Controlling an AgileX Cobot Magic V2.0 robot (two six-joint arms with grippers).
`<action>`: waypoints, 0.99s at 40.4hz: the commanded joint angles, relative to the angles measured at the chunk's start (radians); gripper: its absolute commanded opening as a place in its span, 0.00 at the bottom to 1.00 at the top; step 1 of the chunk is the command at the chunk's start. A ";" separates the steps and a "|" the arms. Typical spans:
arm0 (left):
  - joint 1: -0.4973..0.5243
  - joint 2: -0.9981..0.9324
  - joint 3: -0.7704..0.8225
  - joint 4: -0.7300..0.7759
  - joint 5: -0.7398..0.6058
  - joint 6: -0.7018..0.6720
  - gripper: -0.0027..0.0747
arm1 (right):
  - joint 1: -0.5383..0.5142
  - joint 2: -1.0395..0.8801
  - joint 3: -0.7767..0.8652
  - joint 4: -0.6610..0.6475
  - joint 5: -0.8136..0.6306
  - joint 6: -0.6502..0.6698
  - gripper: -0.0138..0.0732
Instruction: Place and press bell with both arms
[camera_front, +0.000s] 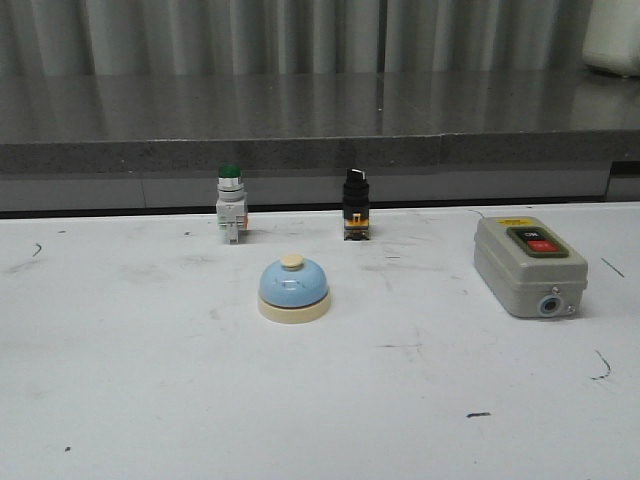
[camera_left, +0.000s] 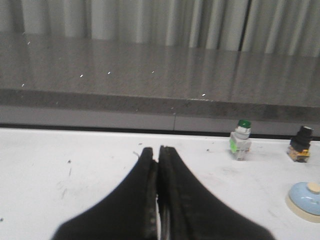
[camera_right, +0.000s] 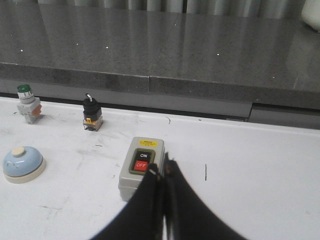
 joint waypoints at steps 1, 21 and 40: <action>0.045 -0.016 0.028 -0.002 -0.104 -0.034 0.01 | -0.005 0.007 -0.027 -0.006 -0.078 -0.004 0.09; 0.063 -0.016 0.166 -0.002 -0.259 -0.034 0.01 | -0.005 0.007 -0.027 -0.006 -0.081 -0.004 0.09; 0.063 -0.016 0.166 -0.002 -0.259 -0.034 0.01 | -0.005 0.007 -0.027 -0.006 -0.081 -0.004 0.09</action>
